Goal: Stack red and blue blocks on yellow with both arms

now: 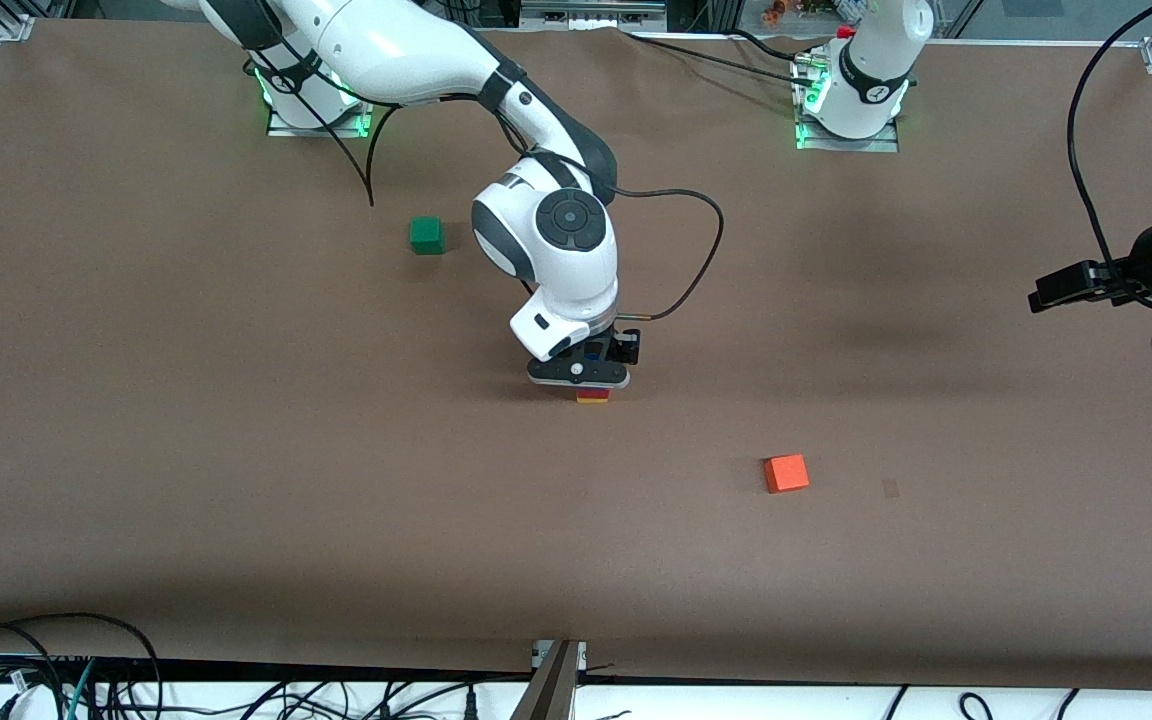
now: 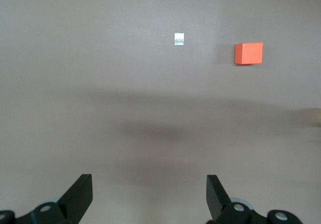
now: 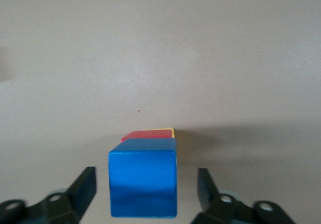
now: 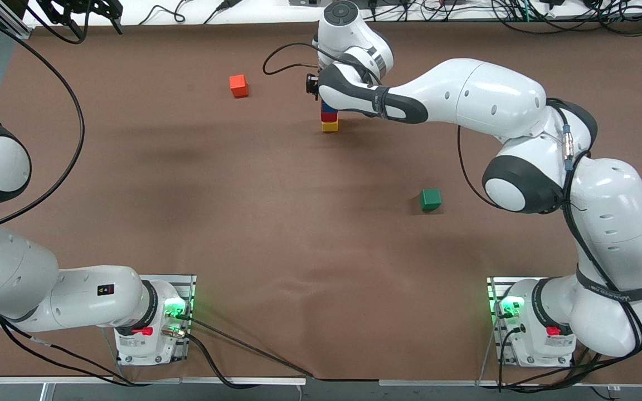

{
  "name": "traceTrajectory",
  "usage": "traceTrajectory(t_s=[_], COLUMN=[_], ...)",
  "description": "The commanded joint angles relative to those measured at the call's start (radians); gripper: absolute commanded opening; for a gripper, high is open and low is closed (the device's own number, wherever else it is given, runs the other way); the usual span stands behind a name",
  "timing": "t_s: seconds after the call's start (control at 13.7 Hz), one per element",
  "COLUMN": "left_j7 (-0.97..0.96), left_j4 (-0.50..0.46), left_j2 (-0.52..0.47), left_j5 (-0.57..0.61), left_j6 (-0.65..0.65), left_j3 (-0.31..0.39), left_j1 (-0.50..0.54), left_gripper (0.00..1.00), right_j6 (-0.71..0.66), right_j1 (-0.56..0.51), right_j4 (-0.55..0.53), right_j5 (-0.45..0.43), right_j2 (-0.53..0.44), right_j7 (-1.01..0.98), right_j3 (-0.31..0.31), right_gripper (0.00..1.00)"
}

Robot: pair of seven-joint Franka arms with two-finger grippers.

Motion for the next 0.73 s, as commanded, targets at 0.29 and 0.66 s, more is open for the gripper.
traceTrajectory(t_s=[0.29, 0.66], left_j7=[0.014, 0.014], left_j4=[-0.009, -0.003], left_j2=[-0.005, -0.004], left_j5=[-0.021, -0.015], left_j6=[0.012, 0.012], left_j3=[-0.003, -0.003], left_j1=[0.009, 0.009], left_gripper=[1.0, 1.0], right_j6=[-0.325, -0.581], right_j1=[-0.188, -0.391], right_j4=[0.039, 0.017], right_j5=[0.028, 0.181], right_j2=[-0.263, -0.44], right_j7=[-0.013, -0.234], right_j3=[-0.02, -0.049], right_gripper=[1.0, 1.0])
